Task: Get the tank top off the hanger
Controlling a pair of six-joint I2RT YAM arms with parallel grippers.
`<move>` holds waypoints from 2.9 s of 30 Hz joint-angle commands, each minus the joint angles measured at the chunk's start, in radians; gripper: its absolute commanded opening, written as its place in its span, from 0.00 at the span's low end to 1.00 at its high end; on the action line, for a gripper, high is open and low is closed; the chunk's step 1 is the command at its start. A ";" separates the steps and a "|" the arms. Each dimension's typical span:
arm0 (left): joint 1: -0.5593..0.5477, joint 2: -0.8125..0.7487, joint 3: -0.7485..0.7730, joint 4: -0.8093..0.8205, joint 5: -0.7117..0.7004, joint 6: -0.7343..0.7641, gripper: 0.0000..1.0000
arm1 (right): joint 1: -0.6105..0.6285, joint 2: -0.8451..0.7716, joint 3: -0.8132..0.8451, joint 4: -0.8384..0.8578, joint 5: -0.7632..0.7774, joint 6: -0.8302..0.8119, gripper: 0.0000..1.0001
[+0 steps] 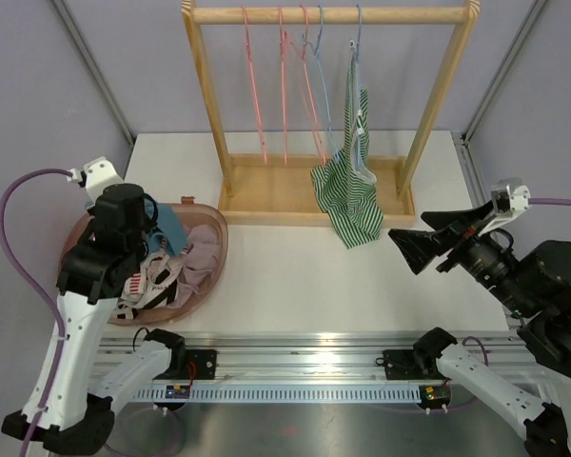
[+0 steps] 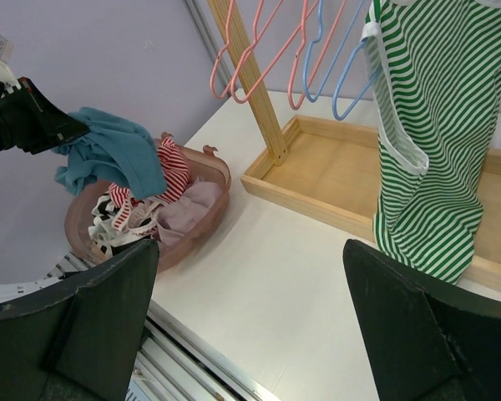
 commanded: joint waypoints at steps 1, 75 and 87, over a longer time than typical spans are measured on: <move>0.175 0.014 -0.049 0.071 0.178 0.058 0.00 | 0.006 0.078 0.027 0.042 0.024 -0.005 0.99; -0.154 -0.195 -0.488 0.331 0.807 0.143 0.99 | -0.152 1.232 1.300 -0.124 0.362 -0.197 0.00; -0.167 -0.207 -0.465 0.358 0.821 0.146 0.99 | -0.152 0.936 0.965 -0.148 0.186 -0.094 0.00</move>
